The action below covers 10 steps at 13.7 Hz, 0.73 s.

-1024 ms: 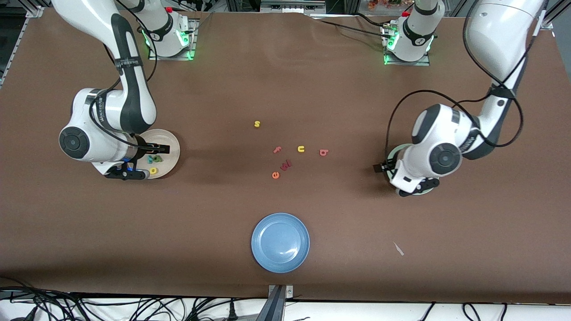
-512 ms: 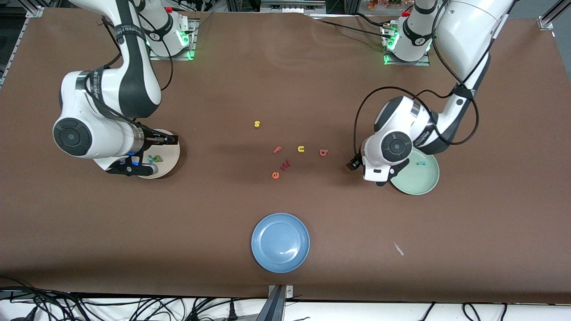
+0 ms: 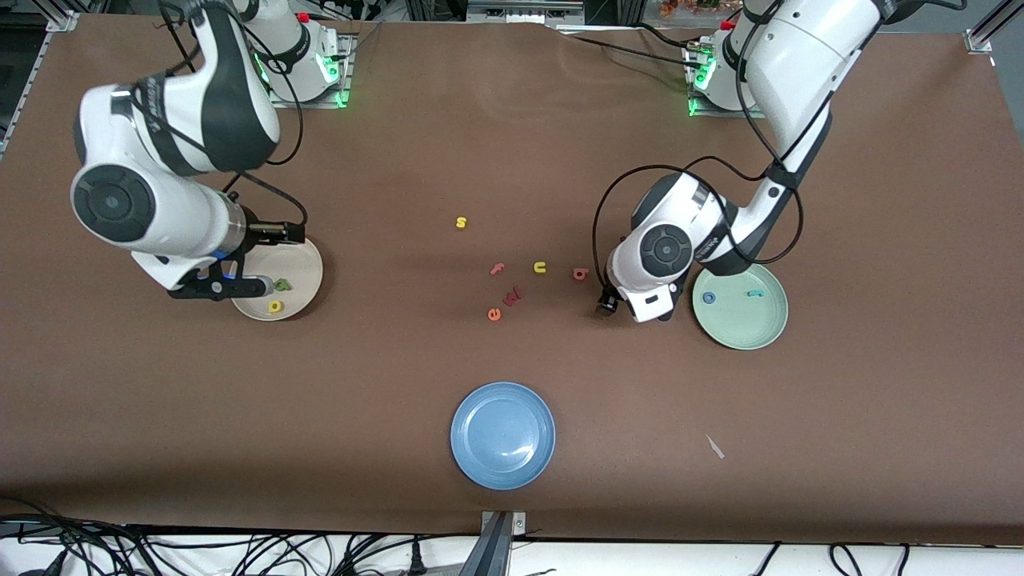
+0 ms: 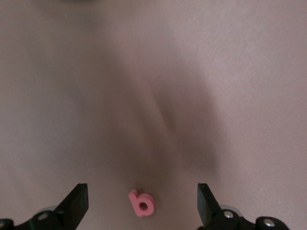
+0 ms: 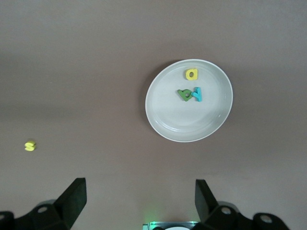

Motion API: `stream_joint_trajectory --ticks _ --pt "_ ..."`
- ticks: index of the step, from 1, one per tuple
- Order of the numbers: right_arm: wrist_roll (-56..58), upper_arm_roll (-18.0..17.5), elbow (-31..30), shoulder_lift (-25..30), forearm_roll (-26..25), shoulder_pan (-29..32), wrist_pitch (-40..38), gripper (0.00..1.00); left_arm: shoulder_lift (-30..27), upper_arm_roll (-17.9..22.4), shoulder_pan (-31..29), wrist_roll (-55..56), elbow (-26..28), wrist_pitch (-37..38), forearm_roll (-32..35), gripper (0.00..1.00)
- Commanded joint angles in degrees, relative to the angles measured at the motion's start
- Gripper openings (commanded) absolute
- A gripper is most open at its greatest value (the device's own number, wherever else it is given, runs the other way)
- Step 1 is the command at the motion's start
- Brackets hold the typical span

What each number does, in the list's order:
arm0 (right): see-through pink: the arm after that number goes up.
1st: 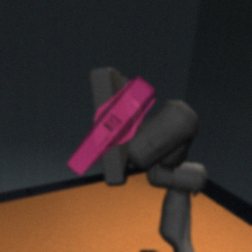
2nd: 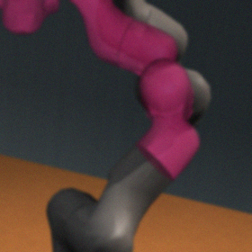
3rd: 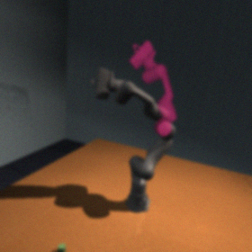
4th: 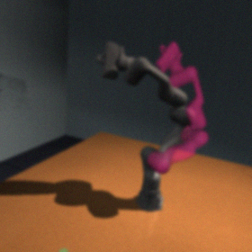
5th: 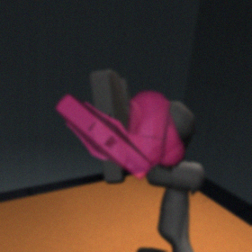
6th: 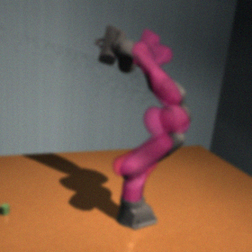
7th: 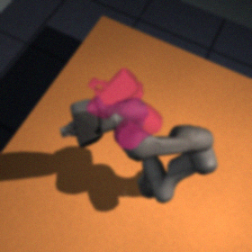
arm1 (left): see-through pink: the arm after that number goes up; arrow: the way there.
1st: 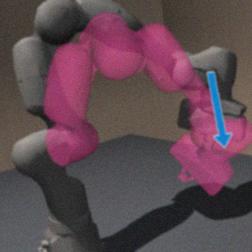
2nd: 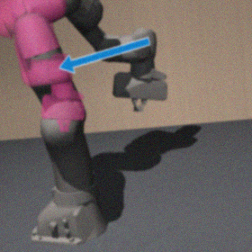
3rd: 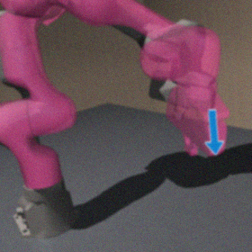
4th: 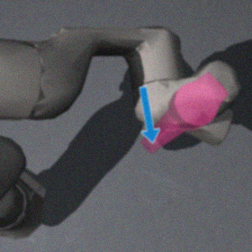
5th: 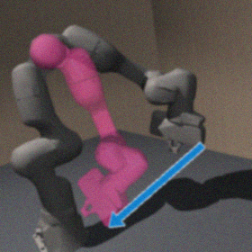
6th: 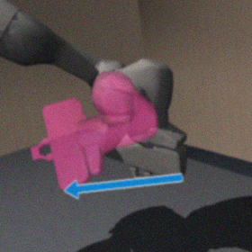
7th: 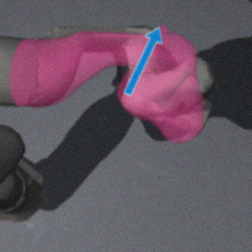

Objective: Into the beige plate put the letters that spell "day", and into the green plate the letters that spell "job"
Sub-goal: 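Grasp the pink b with the left gripper while the right gripper retracts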

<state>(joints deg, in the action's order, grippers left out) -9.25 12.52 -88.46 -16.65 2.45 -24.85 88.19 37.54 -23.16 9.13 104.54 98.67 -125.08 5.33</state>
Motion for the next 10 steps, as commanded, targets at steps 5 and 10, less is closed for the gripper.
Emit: stream_joint_trajectory --ticks 5,10 --pt "1.69 -10.5 -1.98 9.78 -4.99 14.56 0.23 1.0 2.18 1.8 6.59 17.17 0.2 -8.69 -0.24 1.0" --pt "3.18 -10.41 -1.98 12.69 -3.68 17.38 0.05 1.0 2.27 2.42 7.56 33.24 2.83 -8.69 7.39 0.97"
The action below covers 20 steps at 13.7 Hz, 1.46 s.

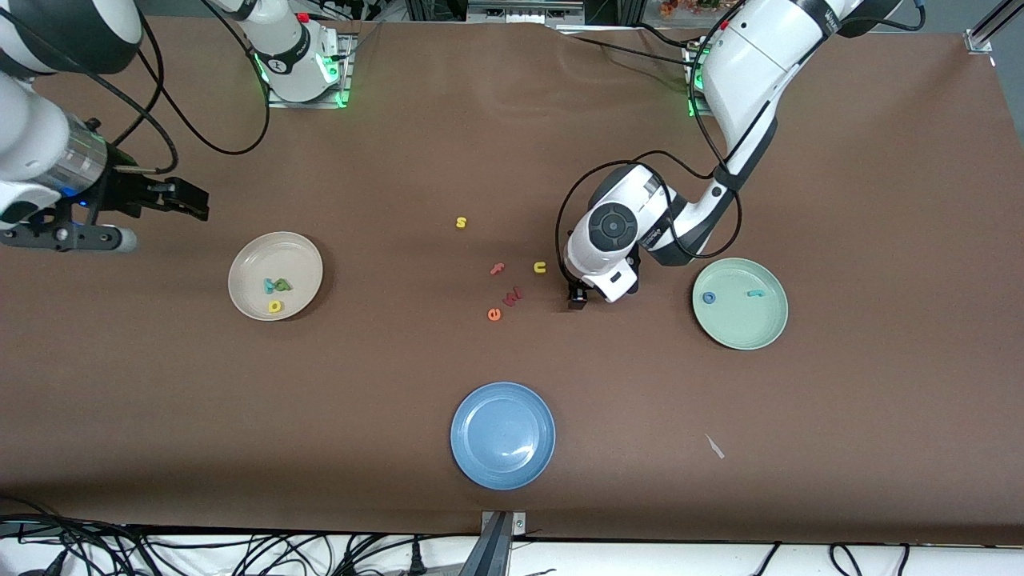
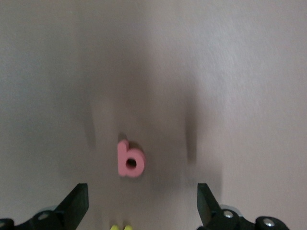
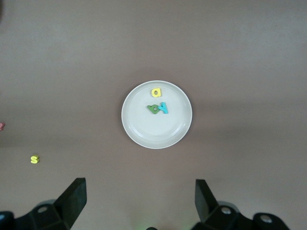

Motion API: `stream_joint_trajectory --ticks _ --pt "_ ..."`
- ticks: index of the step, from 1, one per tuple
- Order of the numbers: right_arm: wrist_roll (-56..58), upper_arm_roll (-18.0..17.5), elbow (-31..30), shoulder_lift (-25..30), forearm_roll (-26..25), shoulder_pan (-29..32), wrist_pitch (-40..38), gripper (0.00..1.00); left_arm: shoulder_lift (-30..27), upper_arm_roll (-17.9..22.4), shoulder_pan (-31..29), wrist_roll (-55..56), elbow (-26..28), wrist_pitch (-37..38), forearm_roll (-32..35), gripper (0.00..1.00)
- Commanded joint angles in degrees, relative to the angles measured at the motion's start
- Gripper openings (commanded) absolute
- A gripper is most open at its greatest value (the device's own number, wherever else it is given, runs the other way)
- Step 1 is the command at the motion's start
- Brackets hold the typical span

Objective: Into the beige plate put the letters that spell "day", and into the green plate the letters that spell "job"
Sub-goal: 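Grasp the pink b with the left gripper while the right gripper retracts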

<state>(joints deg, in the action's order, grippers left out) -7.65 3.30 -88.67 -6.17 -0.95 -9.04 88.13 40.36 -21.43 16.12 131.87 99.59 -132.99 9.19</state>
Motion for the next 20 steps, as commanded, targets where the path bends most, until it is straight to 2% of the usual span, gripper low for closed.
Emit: stream_joint_trajectory --ticks 1,3,9,10,14,16,20 --pt "2.72 -0.85 -1.77 2.56 -0.1 2.01 0.11 1.0 -0.54 0.6 0.58 8.29 2.36 -0.78 5.72 0.95" --pt "4.13 -0.84 -1.59 2.65 -0.27 3.5 -0.15 1.0 -0.46 0.51 0.67 10.68 2.28 -1.04 6.62 0.86" --pt "5.71 1.17 -1.42 3.0 -0.19 4.65 -0.06 1.0 0.95 0.51 1.02 10.78 2.45 -2.44 6.62 0.74" --pt "5.89 1.18 -1.42 2.92 -0.01 4.56 0.02 1.0 1.39 0.51 1.02 10.78 2.45 -2.62 6.63 0.68" --pt "6.25 1.18 -1.77 2.83 -0.19 4.74 0.29 1.0 1.21 0.42 0.49 10.07 2.28 -2.71 6.63 0.27" --pt "6.25 1.26 -1.77 2.56 -0.19 4.82 -0.15 1.0 1.21 0.42 0.32 9.81 2.1 -2.62 6.63 0.13" --pt "7.48 1.18 -1.42 2.21 -0.45 4.65 -0.24 1.0 -1.06 0.69 -0.12 3.16 1.4 -1.05 6.63 0.11"
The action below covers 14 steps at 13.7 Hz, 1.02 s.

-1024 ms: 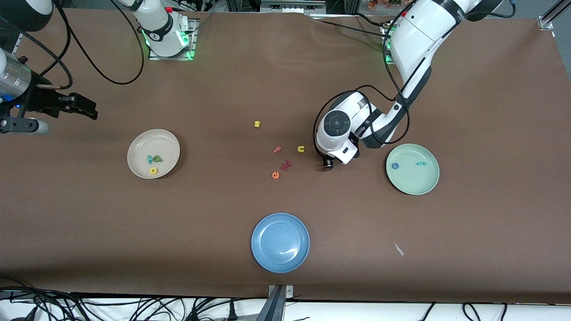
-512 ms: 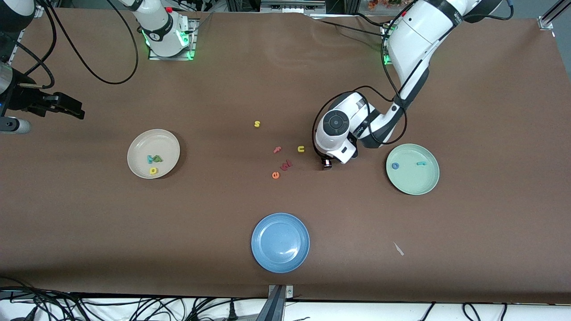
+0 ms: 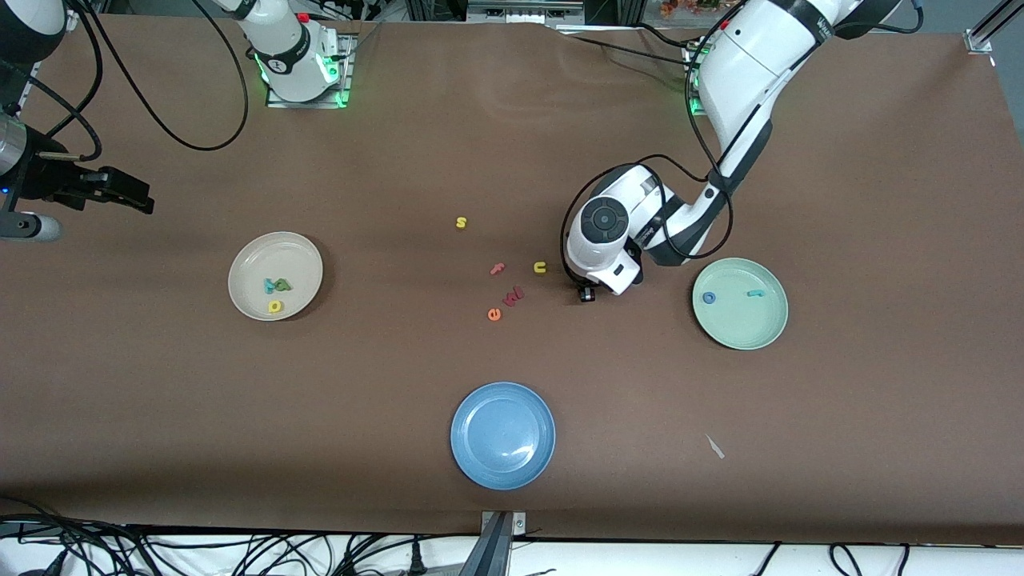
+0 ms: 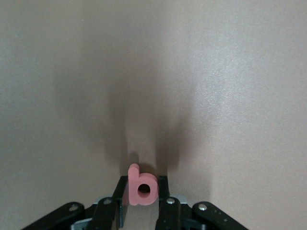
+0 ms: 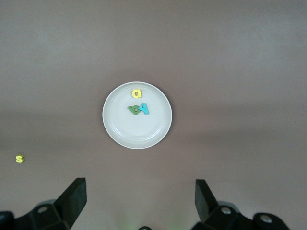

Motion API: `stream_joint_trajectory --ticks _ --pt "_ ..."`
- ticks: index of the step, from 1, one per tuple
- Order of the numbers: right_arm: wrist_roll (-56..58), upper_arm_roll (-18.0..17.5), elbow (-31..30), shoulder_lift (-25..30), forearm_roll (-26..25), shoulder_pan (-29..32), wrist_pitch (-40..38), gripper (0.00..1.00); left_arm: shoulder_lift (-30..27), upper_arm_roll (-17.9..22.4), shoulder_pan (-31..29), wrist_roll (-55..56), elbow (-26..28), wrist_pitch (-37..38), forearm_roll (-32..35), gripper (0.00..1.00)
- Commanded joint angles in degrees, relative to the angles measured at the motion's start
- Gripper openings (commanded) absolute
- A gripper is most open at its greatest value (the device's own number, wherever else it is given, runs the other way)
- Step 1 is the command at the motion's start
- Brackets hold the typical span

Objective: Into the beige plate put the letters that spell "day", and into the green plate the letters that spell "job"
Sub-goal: 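Grasp the pink b with the left gripper while the right gripper retracts, then place the pink b on the green plate with the left gripper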

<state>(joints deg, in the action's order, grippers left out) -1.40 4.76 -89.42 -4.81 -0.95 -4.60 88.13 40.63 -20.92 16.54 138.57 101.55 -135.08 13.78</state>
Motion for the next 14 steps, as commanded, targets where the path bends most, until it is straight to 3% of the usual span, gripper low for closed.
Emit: stream_joint_trajectory --ticks 1,5,14 --pt "1.14 -0.27 -0.67 0.86 -0.37 0.12 -0.32 1.0 -2.99 0.09 -1.59 -6.27 -0.73 3.74 2.04 0.11" --pt "1.13 -0.27 -0.67 0.86 -0.19 0.2 -0.5 1.0 -5.64 0.09 -2.65 -21.1 -2.31 13.33 2.04 0.11" --pt "0.78 -0.45 -0.67 0.86 -0.19 0.03 -0.59 1.0 -9.94 0.09 -13.54 -62.87 -2.23 27.58 2.12 0.13"
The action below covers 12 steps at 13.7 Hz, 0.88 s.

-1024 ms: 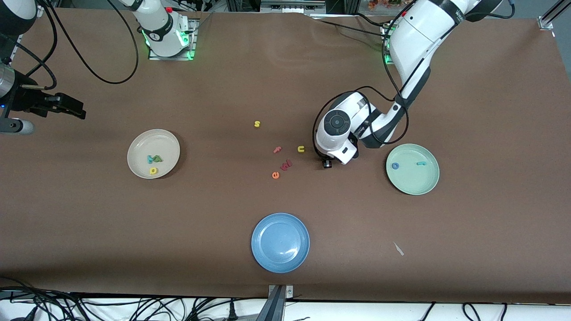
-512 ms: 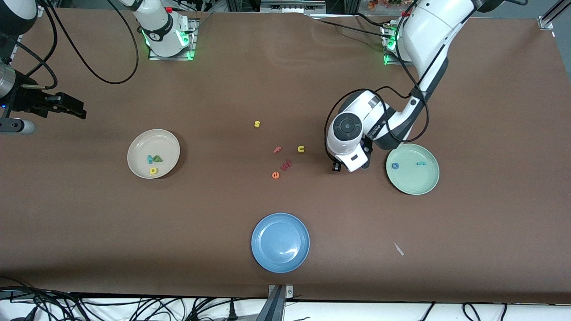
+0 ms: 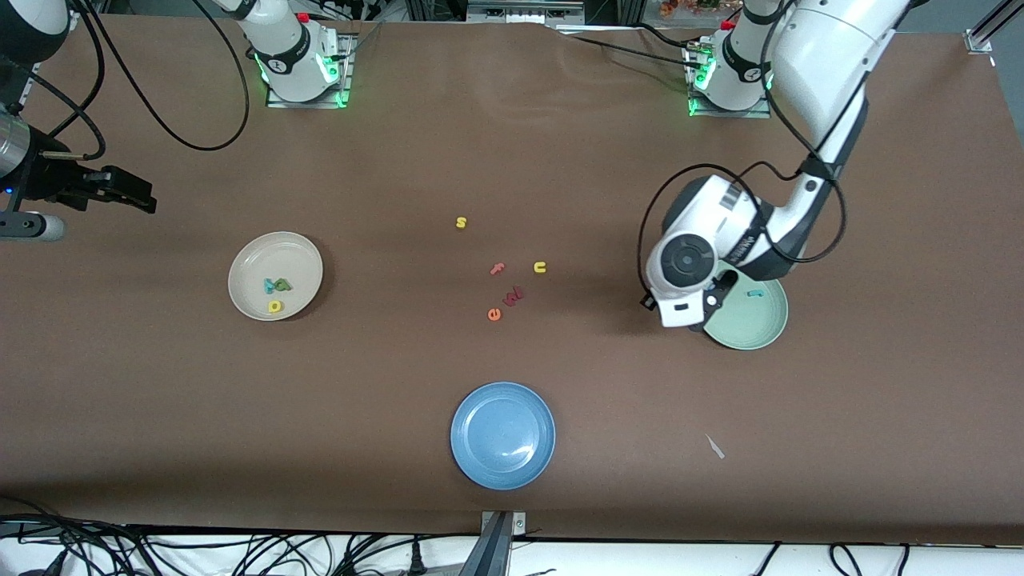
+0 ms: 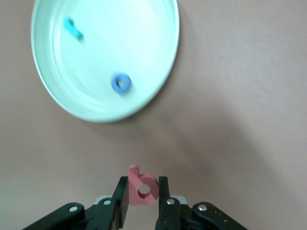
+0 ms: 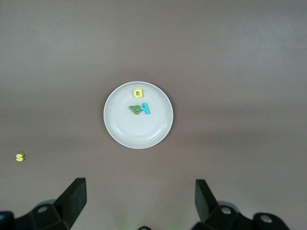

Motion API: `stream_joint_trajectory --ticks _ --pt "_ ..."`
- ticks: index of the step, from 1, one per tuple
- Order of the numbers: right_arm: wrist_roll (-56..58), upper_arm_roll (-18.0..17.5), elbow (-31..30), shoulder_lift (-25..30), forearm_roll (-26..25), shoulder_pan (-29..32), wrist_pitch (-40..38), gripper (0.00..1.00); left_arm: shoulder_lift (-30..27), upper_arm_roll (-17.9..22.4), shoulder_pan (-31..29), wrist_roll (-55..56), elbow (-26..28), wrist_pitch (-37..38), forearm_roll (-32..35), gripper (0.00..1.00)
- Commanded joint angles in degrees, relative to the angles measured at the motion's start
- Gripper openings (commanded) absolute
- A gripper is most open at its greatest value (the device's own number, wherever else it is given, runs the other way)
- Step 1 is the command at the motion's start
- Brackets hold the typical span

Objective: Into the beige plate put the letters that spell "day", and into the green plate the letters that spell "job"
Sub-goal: 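Place the pink b on the green plate with the left gripper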

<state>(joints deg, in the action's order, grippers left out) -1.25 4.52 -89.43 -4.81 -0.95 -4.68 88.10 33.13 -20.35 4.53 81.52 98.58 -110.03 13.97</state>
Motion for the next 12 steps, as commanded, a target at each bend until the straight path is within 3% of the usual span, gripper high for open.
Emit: stream_joint_trajectory --ticks 1,3,9,12 --pt "0.63 -0.22 -0.66 0.86 -0.28 0.11 -0.56 1.0 -3.85 -0.48 -2.76 -10.11 1.26 2.63 1.94 0.13" --pt "0.46 -0.22 -0.66 0.86 -0.28 0.11 -1.35 1.0 -5.62 -1.09 -7.15 -21.52 1.27 4.2 1.86 0.13" --pt "0.46 -0.22 -0.66 0.86 -0.28 0.11 -1.53 1.0 -8.17 -1.18 -13.04 -58.24 3.38 4.48 0.89 0.12" --pt "0.46 -0.22 -0.66 0.86 -0.28 0.11 -1.53 1.0 -6.68 -1.1 -17.69 -78.22 3.29 0.81 -4.45 0.11"
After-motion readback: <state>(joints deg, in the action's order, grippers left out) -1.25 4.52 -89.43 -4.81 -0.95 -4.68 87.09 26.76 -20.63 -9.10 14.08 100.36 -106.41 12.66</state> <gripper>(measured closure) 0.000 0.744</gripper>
